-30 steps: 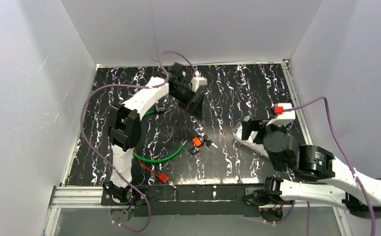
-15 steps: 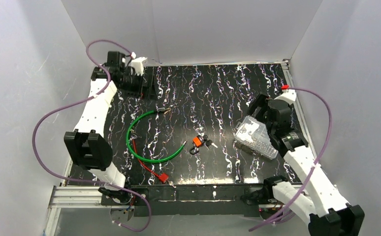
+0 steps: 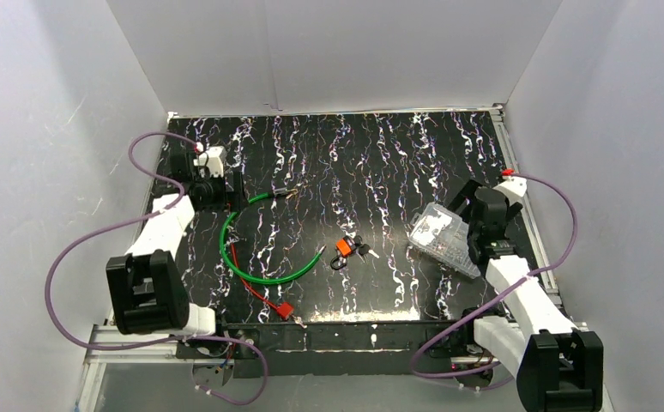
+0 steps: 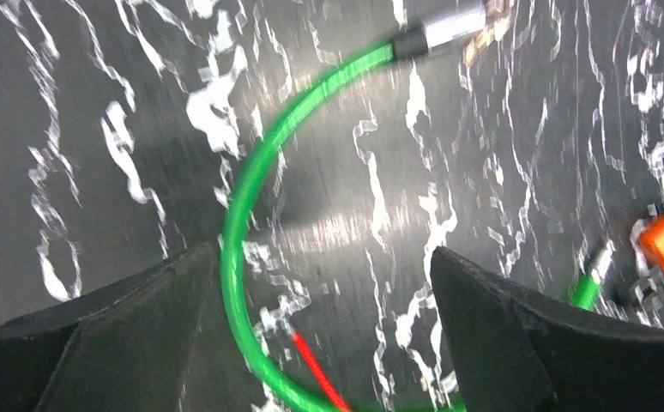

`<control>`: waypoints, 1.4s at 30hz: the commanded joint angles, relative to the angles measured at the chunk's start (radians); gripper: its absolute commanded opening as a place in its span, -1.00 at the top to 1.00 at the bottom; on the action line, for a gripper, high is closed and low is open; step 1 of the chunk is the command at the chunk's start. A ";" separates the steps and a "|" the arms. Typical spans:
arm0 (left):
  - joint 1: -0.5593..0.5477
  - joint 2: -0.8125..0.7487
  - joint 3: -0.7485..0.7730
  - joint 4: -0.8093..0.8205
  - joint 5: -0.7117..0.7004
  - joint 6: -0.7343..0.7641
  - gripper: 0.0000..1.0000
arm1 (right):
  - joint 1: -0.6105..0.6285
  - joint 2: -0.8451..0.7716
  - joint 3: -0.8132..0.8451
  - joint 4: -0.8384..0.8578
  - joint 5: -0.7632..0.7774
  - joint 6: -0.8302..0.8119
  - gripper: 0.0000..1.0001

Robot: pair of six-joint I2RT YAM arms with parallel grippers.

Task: Unlock with the key
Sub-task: Reset both arms

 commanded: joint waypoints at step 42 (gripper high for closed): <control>0.006 0.084 -0.684 1.408 -0.049 -0.127 -0.97 | -0.158 0.382 -0.202 0.848 -0.404 -0.348 -0.94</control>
